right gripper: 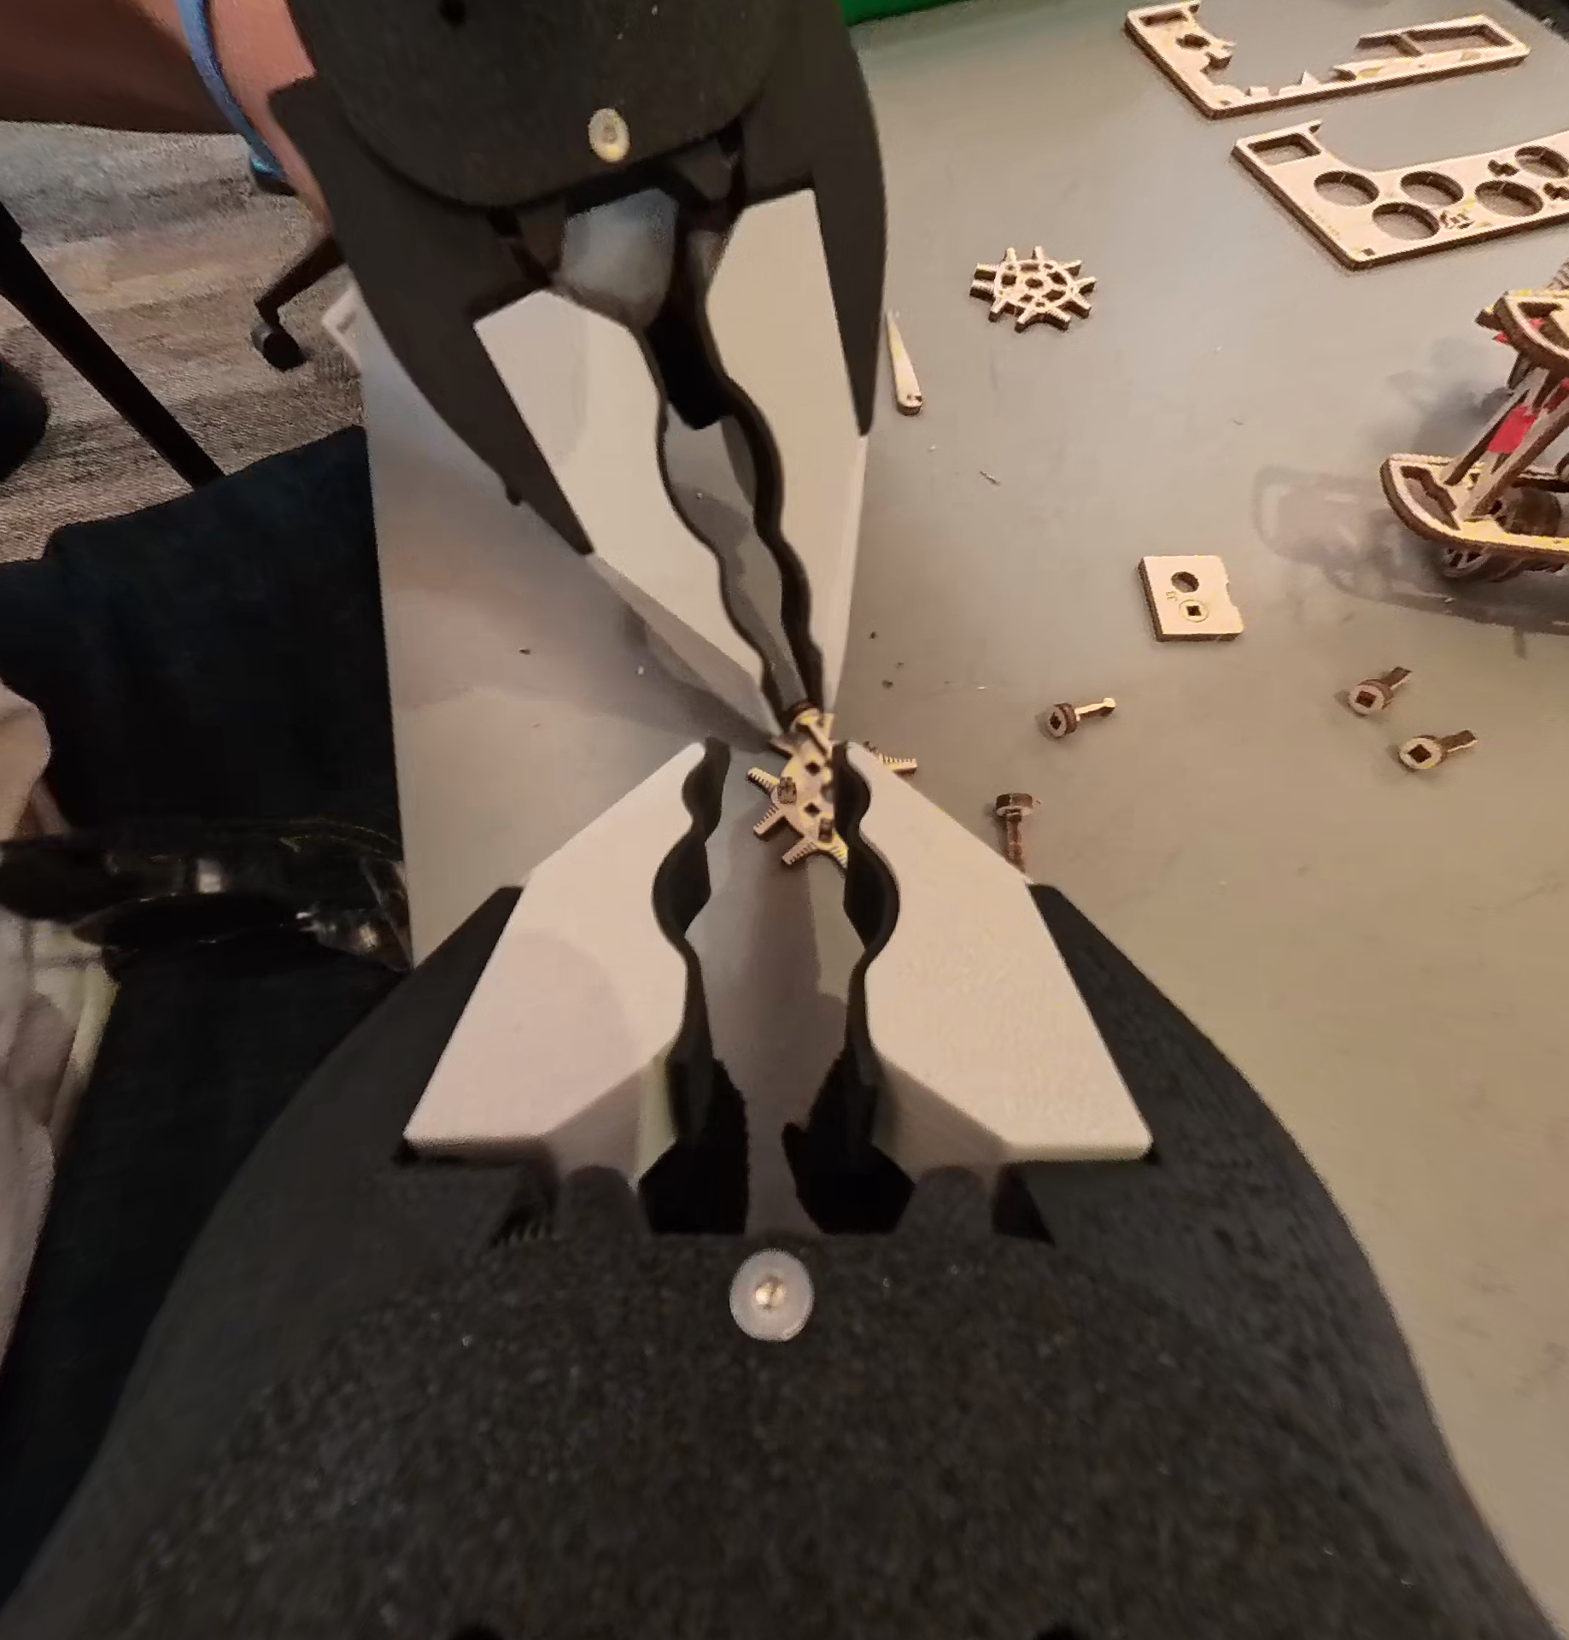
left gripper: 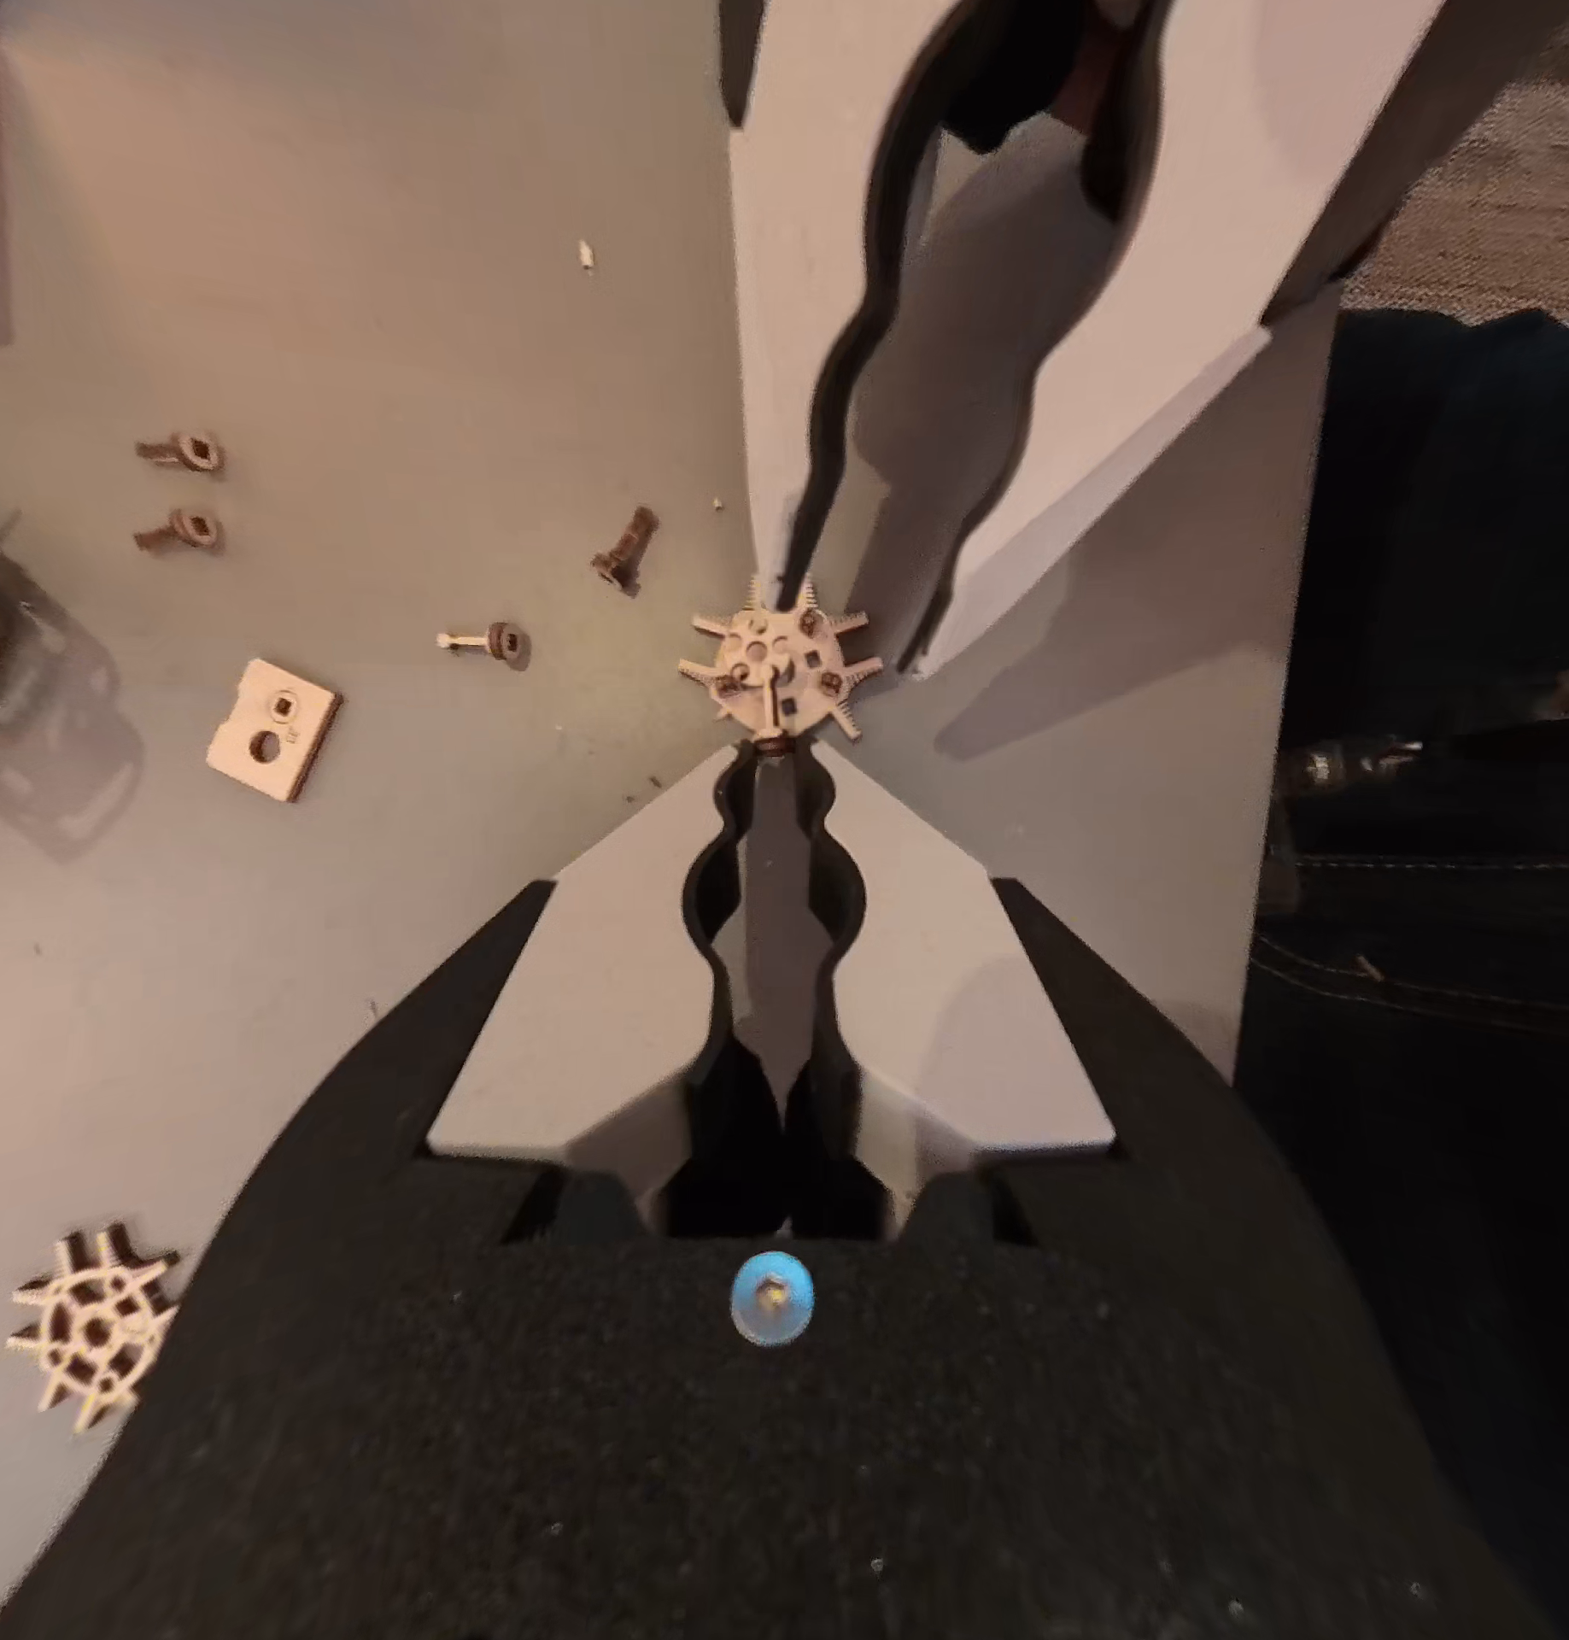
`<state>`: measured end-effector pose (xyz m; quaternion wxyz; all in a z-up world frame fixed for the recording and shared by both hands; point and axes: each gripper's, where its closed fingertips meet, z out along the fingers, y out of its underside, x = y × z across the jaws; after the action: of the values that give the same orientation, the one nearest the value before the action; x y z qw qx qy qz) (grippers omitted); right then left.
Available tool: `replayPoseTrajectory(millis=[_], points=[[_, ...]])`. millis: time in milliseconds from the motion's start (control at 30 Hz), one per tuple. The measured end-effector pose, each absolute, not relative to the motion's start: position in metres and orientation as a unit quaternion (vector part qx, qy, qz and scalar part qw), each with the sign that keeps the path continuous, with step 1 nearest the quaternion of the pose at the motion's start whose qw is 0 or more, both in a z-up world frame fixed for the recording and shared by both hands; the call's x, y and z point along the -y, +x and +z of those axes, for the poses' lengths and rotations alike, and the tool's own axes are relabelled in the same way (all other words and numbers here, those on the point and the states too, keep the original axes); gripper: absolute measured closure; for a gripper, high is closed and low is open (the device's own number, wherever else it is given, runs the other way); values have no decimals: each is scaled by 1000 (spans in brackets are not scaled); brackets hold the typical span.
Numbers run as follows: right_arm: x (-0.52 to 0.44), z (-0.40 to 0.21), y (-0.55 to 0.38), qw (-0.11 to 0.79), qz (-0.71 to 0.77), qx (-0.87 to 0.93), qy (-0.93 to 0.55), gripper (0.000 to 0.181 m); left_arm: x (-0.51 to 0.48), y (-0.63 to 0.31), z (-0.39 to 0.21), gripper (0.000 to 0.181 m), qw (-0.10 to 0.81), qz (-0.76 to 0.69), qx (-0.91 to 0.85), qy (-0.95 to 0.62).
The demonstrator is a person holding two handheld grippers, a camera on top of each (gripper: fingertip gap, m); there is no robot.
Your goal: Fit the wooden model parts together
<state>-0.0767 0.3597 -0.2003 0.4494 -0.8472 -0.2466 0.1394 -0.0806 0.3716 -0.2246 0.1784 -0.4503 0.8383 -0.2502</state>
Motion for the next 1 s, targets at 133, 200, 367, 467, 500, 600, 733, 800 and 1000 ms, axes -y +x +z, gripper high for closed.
replayPoseTrajectory(millis=[133,200,367,467,500,600,733,800,1000], points=[[-361,-208,-75,438,126,256,-853,156,-372,-80,-226,175,166,-253,-839,-451],[-362,-212,-77,433,122,263,-853,156,-371,-81,-225,175,167,-258,-840,-447],[-364,-216,-83,425,126,274,-854,156,-372,-84,-229,175,160,-247,-846,-444],[-364,-220,-85,417,125,278,-857,154,-370,-87,-229,175,150,-252,-847,-443],[-364,-221,-86,416,125,278,-857,154,-369,-87,-228,175,148,-255,-847,-443],[-363,-220,-88,418,127,281,-855,152,-375,-85,-228,175,157,-240,-849,-445],[-365,-216,-88,428,118,285,-850,152,-374,-85,-227,175,162,-240,-850,-441],[-364,-222,-87,417,116,287,-855,152,-374,-86,-229,175,162,-233,-852,-440],[-365,-226,-84,411,98,281,-862,156,-376,-86,-233,175,173,-212,-860,-432]])
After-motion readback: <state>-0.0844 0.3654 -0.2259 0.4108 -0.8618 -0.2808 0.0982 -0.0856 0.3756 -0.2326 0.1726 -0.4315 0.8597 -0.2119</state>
